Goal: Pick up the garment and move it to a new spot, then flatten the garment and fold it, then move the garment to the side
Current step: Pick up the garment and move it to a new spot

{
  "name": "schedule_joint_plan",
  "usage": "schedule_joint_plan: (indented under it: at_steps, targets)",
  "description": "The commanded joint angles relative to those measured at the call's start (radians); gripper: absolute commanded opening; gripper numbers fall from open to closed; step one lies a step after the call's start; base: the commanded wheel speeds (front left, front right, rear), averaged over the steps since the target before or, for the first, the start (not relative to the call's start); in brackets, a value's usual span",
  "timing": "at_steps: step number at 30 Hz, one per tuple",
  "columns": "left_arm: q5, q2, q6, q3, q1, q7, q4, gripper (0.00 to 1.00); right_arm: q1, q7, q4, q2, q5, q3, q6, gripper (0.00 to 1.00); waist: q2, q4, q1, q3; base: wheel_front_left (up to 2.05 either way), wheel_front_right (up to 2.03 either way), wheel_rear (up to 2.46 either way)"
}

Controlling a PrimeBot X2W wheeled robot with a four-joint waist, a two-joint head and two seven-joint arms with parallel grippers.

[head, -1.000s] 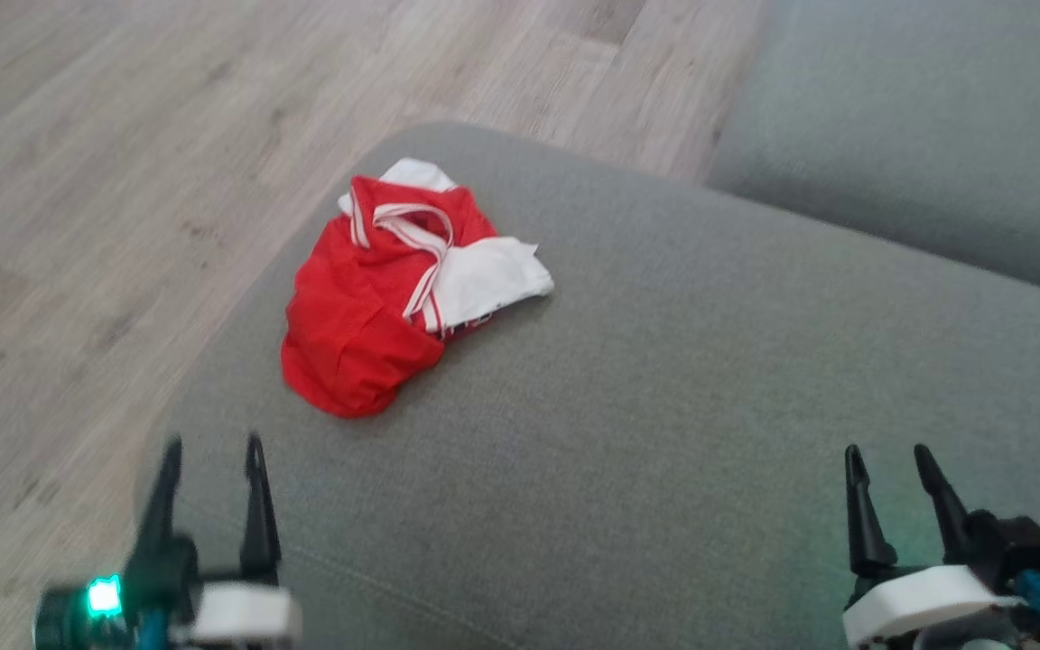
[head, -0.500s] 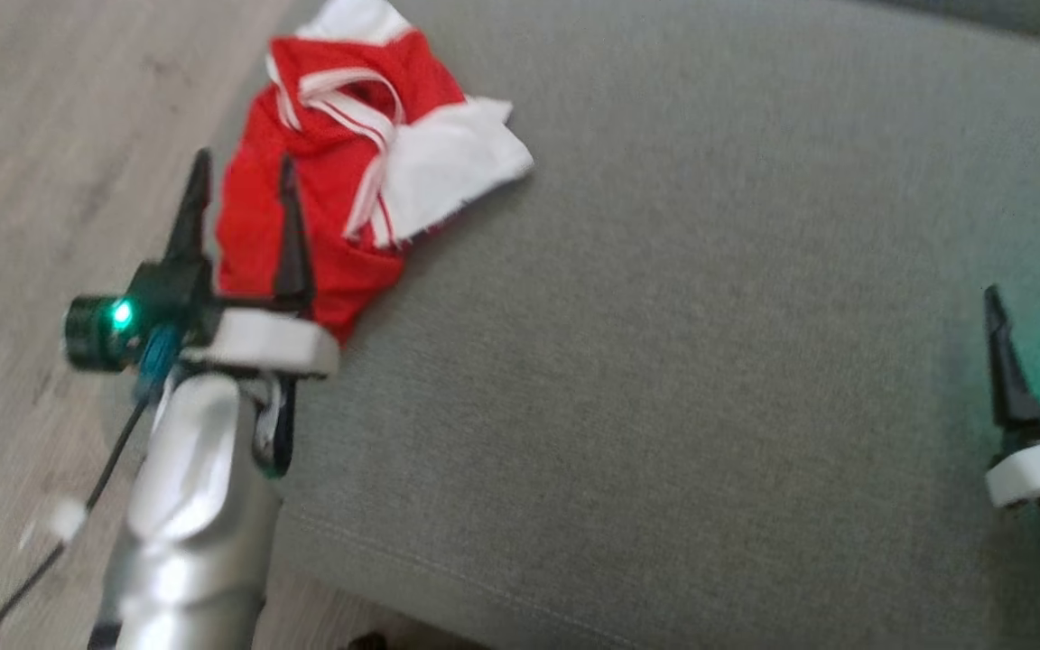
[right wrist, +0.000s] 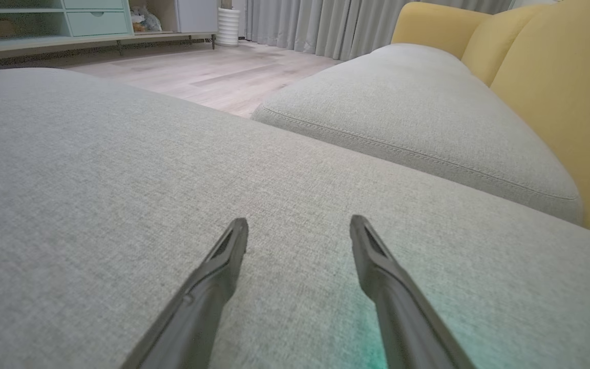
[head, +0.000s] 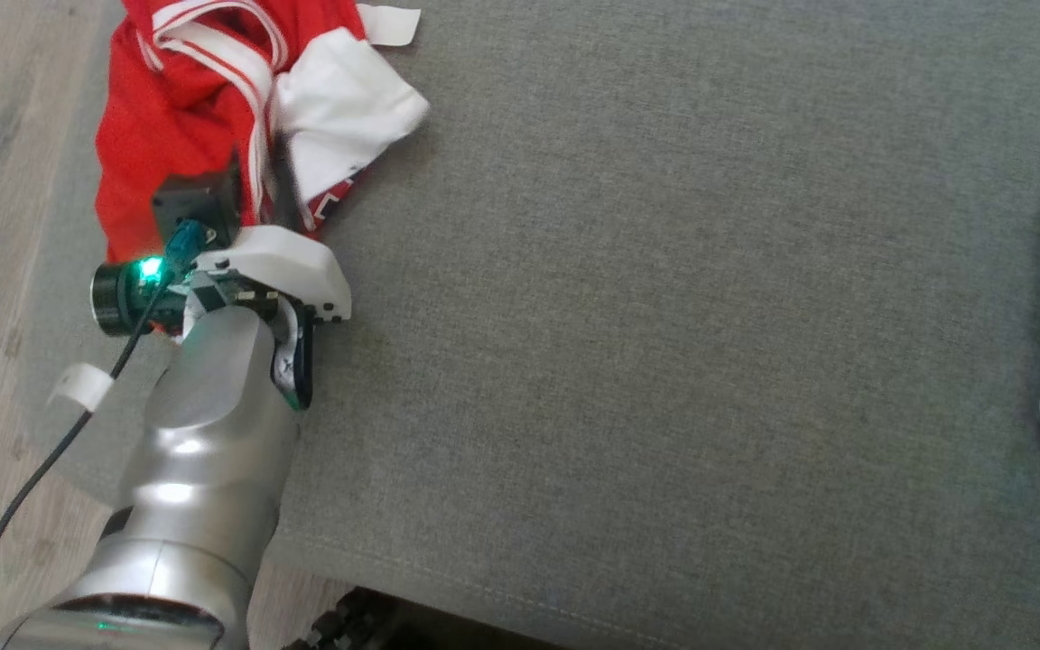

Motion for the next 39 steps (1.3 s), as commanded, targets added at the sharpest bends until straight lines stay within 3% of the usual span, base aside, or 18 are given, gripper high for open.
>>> schedule_joint_plan:
  at_steps: [1,4,10,20,31,39]
  targets:
    - [-0.019,0.034,-0.003,0.005,-0.019,-0.016,-0.003,0.00,0.024,0.000,0.022,-0.004,0.003,0.021,0.007,1.00,0.0000,-0.007,0.0001,-0.004,0.00,0.00,0.00]
    - [-0.025,0.033,0.012,-0.009,-0.029,-0.044,-0.009,0.00,0.015,0.000,0.034,0.023,0.005,0.025,0.007,1.00,0.0000,-0.014,0.0001,-0.037,0.00,0.00,0.00]
    - [0.052,0.096,0.028,-0.019,-0.041,-0.052,-0.257,0.00,0.009,0.000,0.072,0.121,0.013,0.060,0.007,1.00,0.0000,-0.065,0.0001,-0.212,0.00,0.00,0.00]
    - [0.117,0.154,-0.080,-0.106,-0.099,-0.031,-0.496,0.00,0.111,0.000,0.098,0.275,0.016,0.072,0.007,1.00,0.0000,-0.259,0.0001,-0.514,0.00,0.00,0.00]
    - [0.123,0.131,-0.118,-0.162,-0.210,0.083,-0.624,0.00,0.110,0.000,0.061,0.311,0.011,0.099,0.007,1.00,0.0000,-0.517,0.0001,-0.535,0.00,0.00,0.00]
    - [0.105,0.102,-0.143,-0.233,-0.077,0.094,-0.559,0.00,0.097,0.000,0.055,0.329,0.016,0.112,0.007,1.00,0.0000,-0.638,0.0001,-0.453,0.00,0.00,0.00]
